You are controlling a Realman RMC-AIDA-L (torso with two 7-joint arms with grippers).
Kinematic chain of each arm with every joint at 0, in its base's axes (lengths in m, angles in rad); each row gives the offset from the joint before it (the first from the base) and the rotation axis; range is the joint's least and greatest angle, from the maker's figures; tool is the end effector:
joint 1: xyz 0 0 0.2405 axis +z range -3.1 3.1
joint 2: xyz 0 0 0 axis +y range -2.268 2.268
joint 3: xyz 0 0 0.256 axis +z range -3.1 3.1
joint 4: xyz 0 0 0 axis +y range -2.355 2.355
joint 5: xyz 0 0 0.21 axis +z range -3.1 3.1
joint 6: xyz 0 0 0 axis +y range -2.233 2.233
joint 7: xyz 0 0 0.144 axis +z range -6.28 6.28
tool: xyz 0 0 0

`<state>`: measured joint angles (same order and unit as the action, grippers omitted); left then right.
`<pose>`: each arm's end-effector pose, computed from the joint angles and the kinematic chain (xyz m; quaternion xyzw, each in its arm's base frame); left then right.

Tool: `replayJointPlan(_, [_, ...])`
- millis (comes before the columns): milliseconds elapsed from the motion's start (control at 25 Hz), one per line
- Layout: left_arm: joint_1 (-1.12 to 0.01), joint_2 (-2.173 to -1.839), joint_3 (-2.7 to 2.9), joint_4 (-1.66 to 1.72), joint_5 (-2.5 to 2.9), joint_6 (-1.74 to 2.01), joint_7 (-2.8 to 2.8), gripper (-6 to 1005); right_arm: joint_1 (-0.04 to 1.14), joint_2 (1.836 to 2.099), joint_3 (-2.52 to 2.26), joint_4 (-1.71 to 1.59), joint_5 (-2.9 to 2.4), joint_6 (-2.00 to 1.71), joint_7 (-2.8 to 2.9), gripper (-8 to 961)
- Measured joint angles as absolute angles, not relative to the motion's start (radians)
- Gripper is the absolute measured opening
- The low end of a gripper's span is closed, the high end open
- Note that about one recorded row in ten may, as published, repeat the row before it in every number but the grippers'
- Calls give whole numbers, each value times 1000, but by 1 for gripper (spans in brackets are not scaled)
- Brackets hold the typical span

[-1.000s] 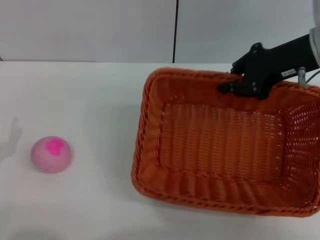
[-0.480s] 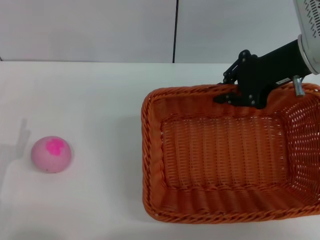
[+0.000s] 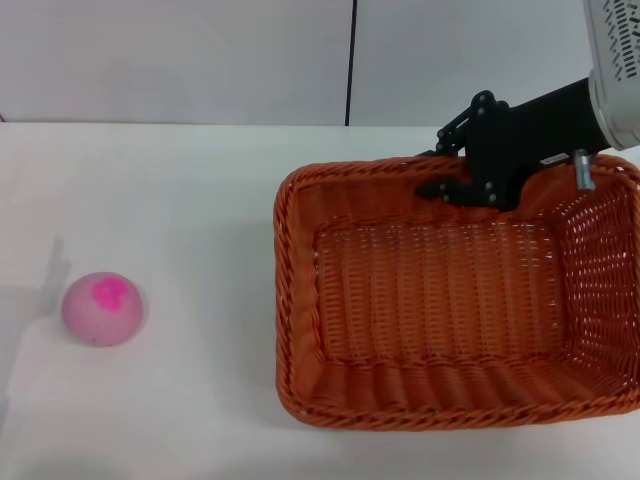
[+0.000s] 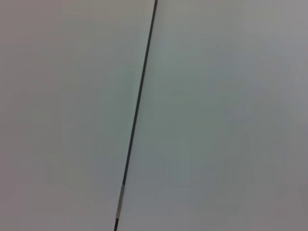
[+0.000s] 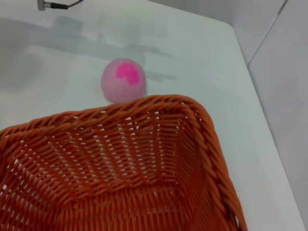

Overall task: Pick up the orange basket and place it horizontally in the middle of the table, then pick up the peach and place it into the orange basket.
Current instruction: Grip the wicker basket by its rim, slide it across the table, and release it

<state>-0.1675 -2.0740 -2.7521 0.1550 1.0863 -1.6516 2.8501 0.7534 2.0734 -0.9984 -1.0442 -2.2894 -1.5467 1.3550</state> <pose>-0.3702 0.1954 0.0040 -0.6195 -0.2647 -0.3733 0.6378 0.1597 0.3881 0.0112 -0.9889 -0.1132 -0.0058 0.0963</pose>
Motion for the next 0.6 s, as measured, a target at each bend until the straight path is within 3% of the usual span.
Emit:
replayJointPlan(80, [-169,-2074,-2745,155,1086,-1651,2850,786,751,2074,-999,-1040,-2288,-1543,1356,155])
replayJointPlan(400, [-170,-2074,-2732,154,1086,-1650,2850,783,717,2076,-996,-1067,-2216,-1534,1358,461])
replayJointPlan(600, [-165,-2072,-2721,148,1086,-1649,2850,782,636,2076,-998,-1160,-2094,-1532,1357,537])
